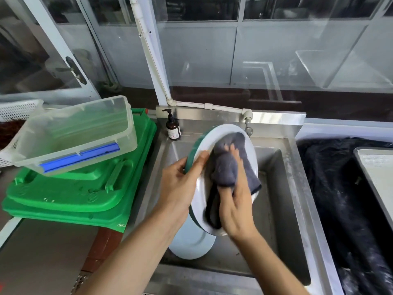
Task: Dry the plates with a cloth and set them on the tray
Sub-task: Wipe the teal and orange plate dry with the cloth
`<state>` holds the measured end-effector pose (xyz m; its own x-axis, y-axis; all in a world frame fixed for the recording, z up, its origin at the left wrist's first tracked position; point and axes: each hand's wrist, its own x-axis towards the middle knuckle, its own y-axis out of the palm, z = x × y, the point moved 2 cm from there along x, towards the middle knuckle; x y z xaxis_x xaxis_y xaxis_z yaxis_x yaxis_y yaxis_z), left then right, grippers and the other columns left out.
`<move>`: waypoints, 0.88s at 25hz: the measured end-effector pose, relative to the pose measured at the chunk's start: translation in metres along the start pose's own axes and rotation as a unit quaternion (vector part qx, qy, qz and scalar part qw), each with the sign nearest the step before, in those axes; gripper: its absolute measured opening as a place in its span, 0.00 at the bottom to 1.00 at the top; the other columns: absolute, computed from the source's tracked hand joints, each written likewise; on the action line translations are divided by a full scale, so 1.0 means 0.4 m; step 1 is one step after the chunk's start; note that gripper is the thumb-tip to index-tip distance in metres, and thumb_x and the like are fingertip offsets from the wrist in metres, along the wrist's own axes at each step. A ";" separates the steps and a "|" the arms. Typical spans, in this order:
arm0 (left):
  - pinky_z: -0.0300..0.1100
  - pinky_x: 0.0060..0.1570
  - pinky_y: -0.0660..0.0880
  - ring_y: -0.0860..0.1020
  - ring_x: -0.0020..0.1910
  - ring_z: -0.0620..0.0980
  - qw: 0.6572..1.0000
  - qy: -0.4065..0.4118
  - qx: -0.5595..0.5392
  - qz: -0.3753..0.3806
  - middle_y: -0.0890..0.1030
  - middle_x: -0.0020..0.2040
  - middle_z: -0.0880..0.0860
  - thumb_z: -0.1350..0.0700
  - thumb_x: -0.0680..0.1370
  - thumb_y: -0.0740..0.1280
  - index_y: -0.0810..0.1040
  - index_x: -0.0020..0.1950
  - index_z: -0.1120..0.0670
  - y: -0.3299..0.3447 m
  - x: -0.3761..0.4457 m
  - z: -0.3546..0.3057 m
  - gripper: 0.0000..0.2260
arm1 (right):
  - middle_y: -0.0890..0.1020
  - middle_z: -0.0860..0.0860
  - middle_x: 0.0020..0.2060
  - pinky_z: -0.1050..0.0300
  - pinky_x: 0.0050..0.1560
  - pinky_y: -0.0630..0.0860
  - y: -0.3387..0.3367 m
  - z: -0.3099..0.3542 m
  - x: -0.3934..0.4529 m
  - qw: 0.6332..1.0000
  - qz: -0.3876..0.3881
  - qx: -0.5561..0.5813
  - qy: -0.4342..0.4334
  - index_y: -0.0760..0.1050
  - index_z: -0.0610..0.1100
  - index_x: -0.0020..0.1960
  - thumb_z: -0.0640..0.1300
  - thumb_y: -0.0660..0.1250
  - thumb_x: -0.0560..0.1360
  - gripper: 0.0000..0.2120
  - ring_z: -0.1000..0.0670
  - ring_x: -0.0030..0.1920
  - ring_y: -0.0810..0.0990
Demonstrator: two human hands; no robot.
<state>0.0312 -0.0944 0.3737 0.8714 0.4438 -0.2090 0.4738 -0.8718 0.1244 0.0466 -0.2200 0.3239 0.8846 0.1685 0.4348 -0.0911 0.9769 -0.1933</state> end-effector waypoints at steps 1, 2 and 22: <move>0.49 0.44 0.77 0.77 0.39 0.50 1.000 0.020 0.012 0.002 0.83 0.40 0.55 0.39 0.68 0.76 0.85 0.46 0.58 0.005 -0.010 0.002 0.22 | 0.59 0.55 0.82 0.47 0.81 0.53 -0.010 0.005 0.048 0.999 -0.015 0.010 0.031 0.54 0.56 0.82 0.52 0.55 0.83 0.28 0.52 0.82 0.55; 0.46 0.41 0.73 0.74 0.37 0.48 0.999 0.036 0.022 0.000 0.79 0.37 0.54 0.39 0.68 0.76 0.83 0.45 0.59 0.010 -0.016 0.002 0.23 | 0.60 0.57 0.81 0.49 0.81 0.54 -0.018 0.006 0.085 0.998 -0.019 0.016 0.054 0.54 0.58 0.81 0.52 0.55 0.82 0.28 0.55 0.81 0.55; 0.50 0.48 0.83 0.84 0.46 0.57 0.992 -0.067 -0.101 -0.043 0.85 0.49 0.64 0.51 0.74 0.76 0.86 0.45 0.58 0.013 -0.011 0.004 0.10 | 0.62 0.62 0.79 0.45 0.81 0.54 -0.022 0.005 0.082 0.998 0.043 -0.013 0.054 0.54 0.70 0.78 0.53 0.54 0.82 0.26 0.58 0.81 0.55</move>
<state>0.0296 -0.1010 0.3738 0.8088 0.4705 -0.3528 0.5725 -0.7669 0.2898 0.0756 -0.2228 0.3415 0.9182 0.2358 0.3182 -0.1587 0.9552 -0.2497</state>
